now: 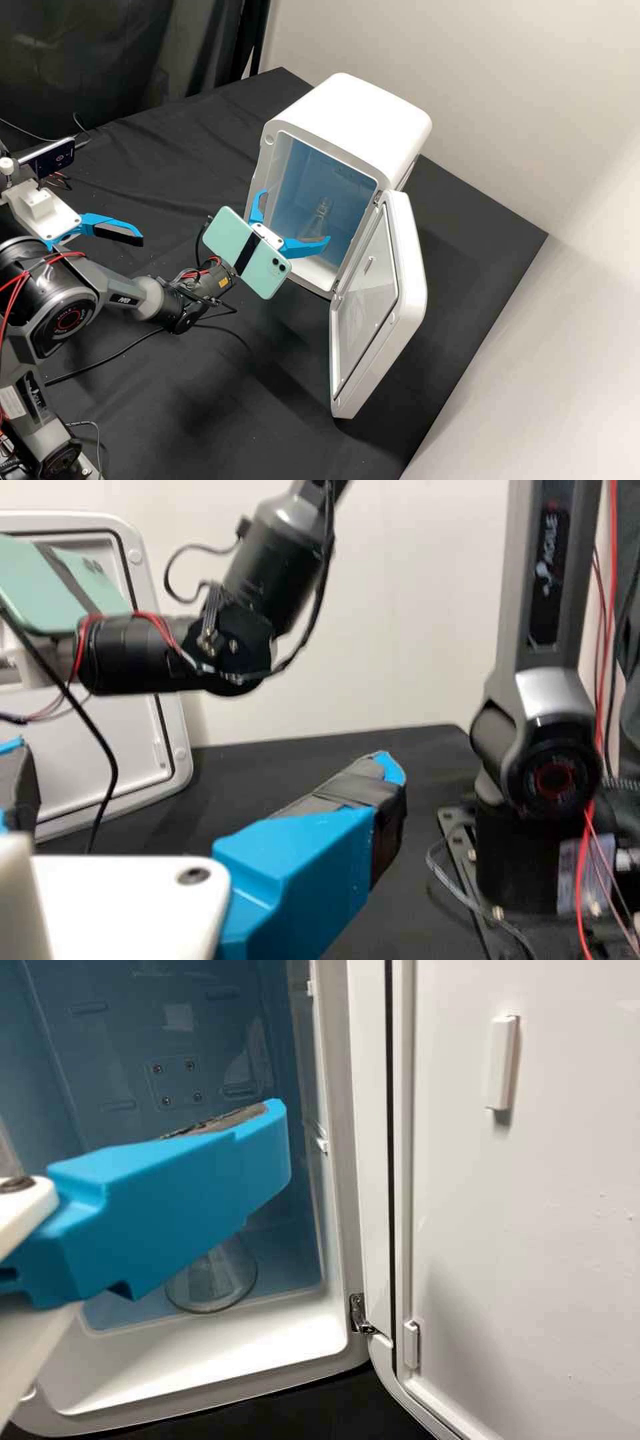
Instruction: Take the flask out of the incubator
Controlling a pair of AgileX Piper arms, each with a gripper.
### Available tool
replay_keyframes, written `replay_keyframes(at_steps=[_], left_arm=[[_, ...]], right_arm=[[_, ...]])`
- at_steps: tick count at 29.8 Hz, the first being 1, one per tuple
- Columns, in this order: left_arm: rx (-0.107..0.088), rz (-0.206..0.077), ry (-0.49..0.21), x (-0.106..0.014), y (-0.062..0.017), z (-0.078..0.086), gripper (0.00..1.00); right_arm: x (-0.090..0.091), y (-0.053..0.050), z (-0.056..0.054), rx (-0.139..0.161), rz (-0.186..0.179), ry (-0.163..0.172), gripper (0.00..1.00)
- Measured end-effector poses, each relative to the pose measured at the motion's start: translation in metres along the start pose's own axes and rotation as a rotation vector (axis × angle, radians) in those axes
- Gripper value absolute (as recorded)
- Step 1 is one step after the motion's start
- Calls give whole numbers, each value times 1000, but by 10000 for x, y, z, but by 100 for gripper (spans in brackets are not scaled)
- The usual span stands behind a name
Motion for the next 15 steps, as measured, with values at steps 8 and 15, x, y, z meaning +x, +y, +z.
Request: replay_keyframes(at_steps=[8,15], left_arm=[[-61,-30,93,-132,-84,-269,100],[-104,-31,174,-222,-85,-547,100]], right_arm=[[0,0,0,0,0,0,100],[0,0,0,0,0,0,100]])
